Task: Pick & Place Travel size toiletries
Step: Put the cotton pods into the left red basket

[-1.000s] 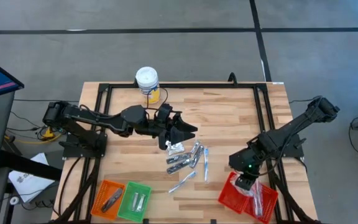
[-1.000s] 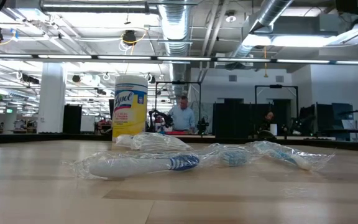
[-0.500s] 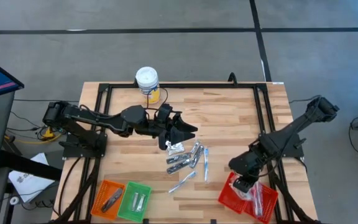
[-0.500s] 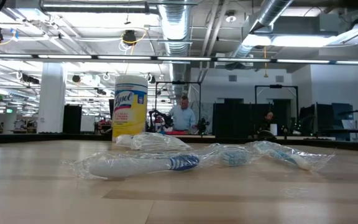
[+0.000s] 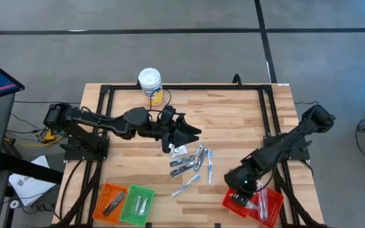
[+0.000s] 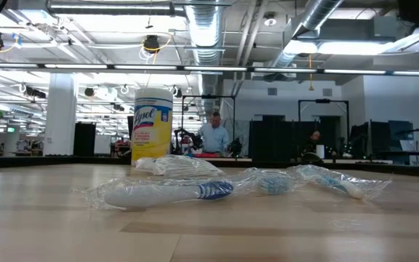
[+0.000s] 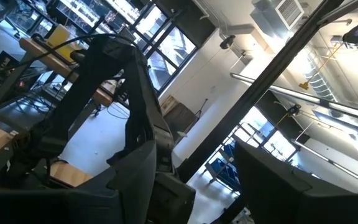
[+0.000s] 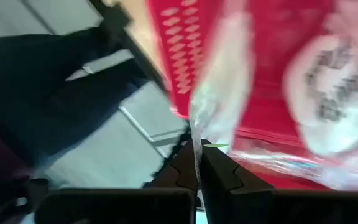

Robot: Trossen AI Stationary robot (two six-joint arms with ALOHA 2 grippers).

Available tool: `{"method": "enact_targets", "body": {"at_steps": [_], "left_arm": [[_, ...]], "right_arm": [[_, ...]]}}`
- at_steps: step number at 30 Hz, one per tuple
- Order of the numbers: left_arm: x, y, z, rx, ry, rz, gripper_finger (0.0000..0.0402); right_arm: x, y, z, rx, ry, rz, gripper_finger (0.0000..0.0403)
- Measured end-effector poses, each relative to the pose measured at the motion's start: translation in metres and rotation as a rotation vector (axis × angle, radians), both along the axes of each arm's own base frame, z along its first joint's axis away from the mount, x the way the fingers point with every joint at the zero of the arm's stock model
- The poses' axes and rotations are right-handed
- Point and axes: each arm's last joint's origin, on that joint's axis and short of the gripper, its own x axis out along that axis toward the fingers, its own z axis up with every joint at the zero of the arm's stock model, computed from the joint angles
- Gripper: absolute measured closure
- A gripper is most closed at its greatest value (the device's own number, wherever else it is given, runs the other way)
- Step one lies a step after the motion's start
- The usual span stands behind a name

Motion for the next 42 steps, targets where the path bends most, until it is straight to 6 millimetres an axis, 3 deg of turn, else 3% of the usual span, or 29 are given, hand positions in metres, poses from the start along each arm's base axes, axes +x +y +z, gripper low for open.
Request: {"method": "enact_targets", "body": {"at_steps": [10,21,42], "left_arm": [[0.000,0.000,0.000,0.001,0.000,-0.003,0.0193],[0.000,0.000,0.000,0.001,0.000,-0.004,0.0193],[0.000,0.000,0.000,0.001,0.000,-0.005,0.0193]], "right_arm": [[-0.003,-0.018,0.003,-0.148,0.132,0.035,0.0403],[0.002,-0.028,0.002,-0.175,0.099,0.053,0.0403],[0.002,-0.028,0.003,-0.147,0.158,-0.009,0.0403]]}}
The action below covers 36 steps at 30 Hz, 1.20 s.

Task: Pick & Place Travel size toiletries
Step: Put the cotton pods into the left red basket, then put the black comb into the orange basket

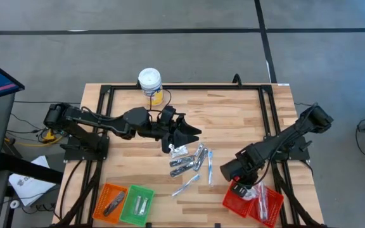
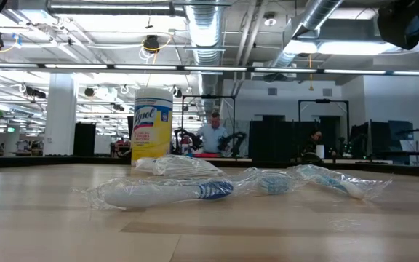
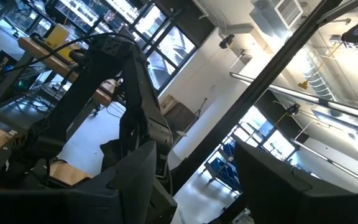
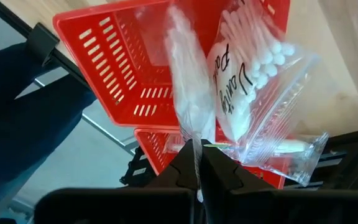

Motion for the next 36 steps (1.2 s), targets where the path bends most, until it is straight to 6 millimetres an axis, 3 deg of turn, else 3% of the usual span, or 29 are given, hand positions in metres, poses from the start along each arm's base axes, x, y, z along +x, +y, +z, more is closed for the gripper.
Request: {"method": "enact_targets", "body": {"at_steps": [9,19,26,31,36], "left_arm": [[0.000,0.000,0.000,0.000,0.000,0.000,0.0193],[0.000,0.000,0.000,0.000,0.000,0.000,0.0193],[0.000,0.000,0.000,0.000,0.002,0.000,0.0193],[0.000,0.000,0.000,0.000,0.003,0.000,0.0193],[0.000,0.002,0.000,0.001,0.003,0.005,0.0193]], "right_arm": [[0.000,0.001,0.000,0.022,0.007,0.004,0.0399],[0.000,0.001,0.000,0.020,-0.005,0.019,0.0330],[0.002,-0.003,0.001,0.013,-0.027,0.034,0.0310],[0.011,-0.009,0.016,0.025,-0.098,0.040,0.0310],[0.027,-0.017,0.045,-0.007,-0.251,0.036,0.0310]]}}
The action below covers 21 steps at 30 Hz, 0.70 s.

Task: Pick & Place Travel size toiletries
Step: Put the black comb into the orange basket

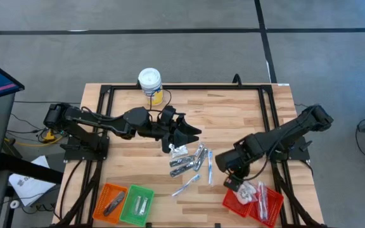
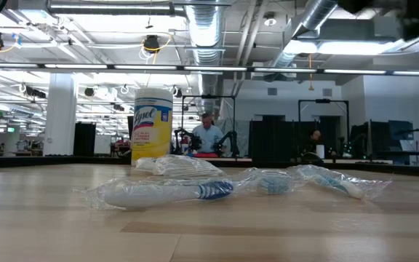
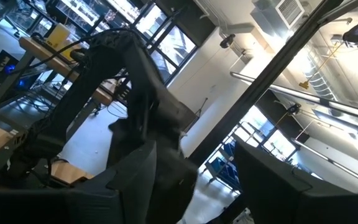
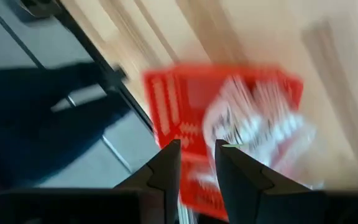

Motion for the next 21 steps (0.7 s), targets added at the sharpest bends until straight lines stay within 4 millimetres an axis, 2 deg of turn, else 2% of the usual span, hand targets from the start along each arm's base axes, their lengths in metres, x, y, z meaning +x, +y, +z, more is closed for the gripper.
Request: {"method": "enact_targets", "body": {"at_steps": [6,11,16,21], "left_arm": [[0.000,0.000,-0.001,0.001,0.012,0.000,0.0193],[0.001,0.000,-0.008,0.013,0.083,-0.071,0.0193],[0.002,0.002,-0.025,0.003,0.265,-0.154,0.0193],[-0.002,0.002,-0.049,0.030,0.515,-0.151,0.0199]], "right_arm": [[0.019,-0.007,0.038,-0.048,-0.257,0.015,0.0310],[0.033,0.002,0.061,-0.054,-0.539,0.107,0.0310],[0.036,0.014,0.066,-0.068,-0.660,0.148,0.0310],[0.034,0.016,0.059,-0.138,-0.650,0.144,0.0310]]}}
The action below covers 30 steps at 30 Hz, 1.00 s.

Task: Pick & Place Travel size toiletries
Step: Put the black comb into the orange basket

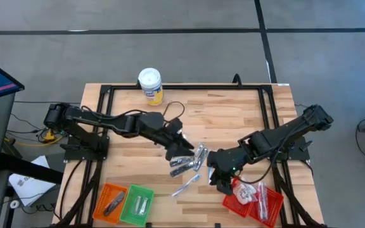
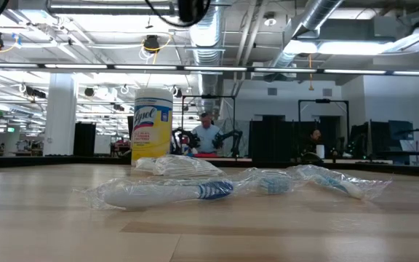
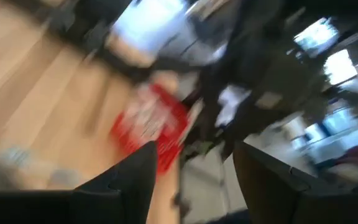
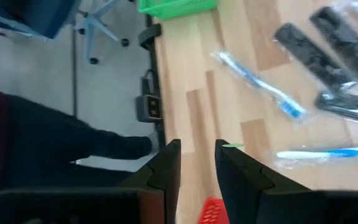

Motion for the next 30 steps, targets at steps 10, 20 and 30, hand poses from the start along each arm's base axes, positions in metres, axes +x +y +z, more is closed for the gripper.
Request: {"method": "enact_targets", "body": {"at_steps": [10,20,30], "left_arm": [[-0.011,0.001,-0.027,0.082,0.261,0.069,0.0237],[-0.029,0.000,-0.084,-0.002,0.471,0.163,0.0278],[-0.049,-0.013,-0.121,-0.051,0.584,0.268,0.0323]], "right_arm": [[0.012,-0.010,0.006,-0.009,-0.110,-0.031,0.0310],[0.023,-0.029,0.010,-0.046,-0.187,-0.046,0.0351],[0.040,-0.062,-0.016,0.206,-0.433,0.130,0.0394]]}}
